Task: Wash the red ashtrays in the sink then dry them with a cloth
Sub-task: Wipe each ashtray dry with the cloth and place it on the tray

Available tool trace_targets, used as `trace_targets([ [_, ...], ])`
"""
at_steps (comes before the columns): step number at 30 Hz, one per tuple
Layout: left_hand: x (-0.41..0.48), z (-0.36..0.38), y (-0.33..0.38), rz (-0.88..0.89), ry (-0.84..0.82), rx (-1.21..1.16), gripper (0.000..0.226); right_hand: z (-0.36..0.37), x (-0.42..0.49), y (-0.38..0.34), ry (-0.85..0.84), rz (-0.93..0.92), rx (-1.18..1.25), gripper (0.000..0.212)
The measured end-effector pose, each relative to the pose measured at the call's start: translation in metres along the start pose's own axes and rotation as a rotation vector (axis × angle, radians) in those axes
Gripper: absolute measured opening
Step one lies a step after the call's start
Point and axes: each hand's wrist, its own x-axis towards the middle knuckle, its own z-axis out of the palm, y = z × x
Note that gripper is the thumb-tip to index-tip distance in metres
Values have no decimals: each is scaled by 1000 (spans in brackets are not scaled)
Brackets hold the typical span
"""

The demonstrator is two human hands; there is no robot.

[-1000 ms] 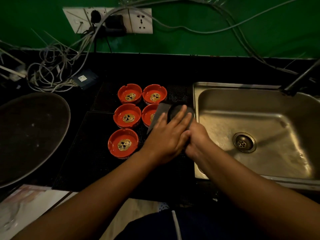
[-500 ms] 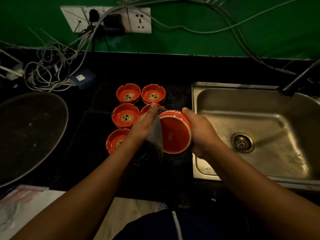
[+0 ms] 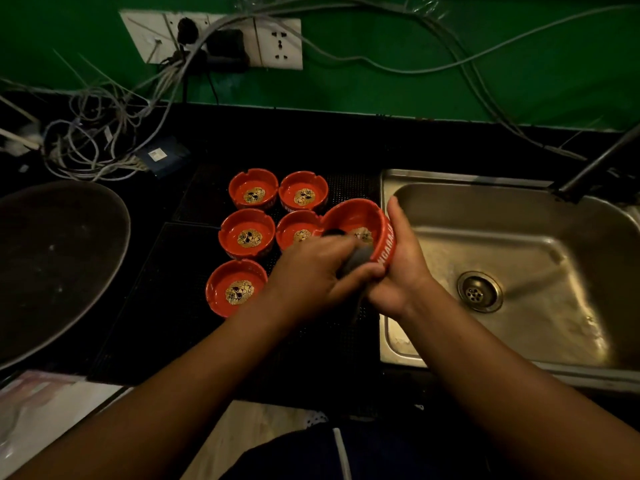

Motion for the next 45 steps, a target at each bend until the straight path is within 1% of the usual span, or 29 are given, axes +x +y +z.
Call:
trace_targets([
  [2, -4, -3, 0, 32, -114, 57, 54, -4, 0, -2, 21, -2, -9, 76],
  [4, -8, -3, 2, -13, -278, 98, 67, -10, 1, 0, 24, 8, -10, 71],
  [6, -6, 0, 4, -39, -403, 198, 78, -13, 0, 7, 12, 34, -13, 64],
  [9, 1, 6, 2, -61, -479, 315, 80, -16, 2, 15, 10, 87, 29, 58],
  [11, 3, 7, -1, -92, -499, 363, 77, -17, 1, 15, -2, 92, 38, 59],
  [14, 0, 5, -3, -155, -514, 499, 84, -20, -1, 11, -13, 57, 54, 65],
  [17, 1, 2, -2, -184, -464, 523, 90, -21, -1, 9, -32, 18, 90, 75],
  [20, 1, -3, -3, -104, -375, 443, 87, -21, 1, 6, -6, -37, 112, 76],
  [22, -2, -2, 1, -64, -322, 314, 81, -21, 1, 2, -11, -77, 115, 78],
  [24, -5, 2, 7, -54, -305, 185, 79, -21, 0, 1, -17, -75, 121, 79],
  [26, -4, 8, 13, -81, -334, 120, 80, -22, 0, 5, -11, -45, 108, 78],
  [27, -2, 10, 14, -103, -368, 129, 81, -22, 0, 8, -6, -32, 100, 76],
  [31, 8, 15, 10, -173, -477, 314, 88, -22, 2, 19, 24, 18, 133, 63],
  [34, 7, 13, 5, -196, -495, 412, 92, -26, 0, 20, 15, 11, 141, 63],
  [36, 2, 9, 0, -204, -505, 433, 88, -31, 0, 16, 17, -6, 152, 67],
  [39, -7, 5, -8, -147, -433, 332, 66, -33, 0, 10, 18, -20, 156, 73],
  [41, -10, 5, -13, -73, -358, 218, 55, -32, 0, 10, 7, -7, 144, 75],
  [43, -11, 1, -16, -29, -333, 43, 43, -31, 1, 13, 5, 10, 144, 75],
  [45, -11, -10, -17, -116, -318, -208, 14, -34, 2, 14, 8, 10, 152, 77],
])
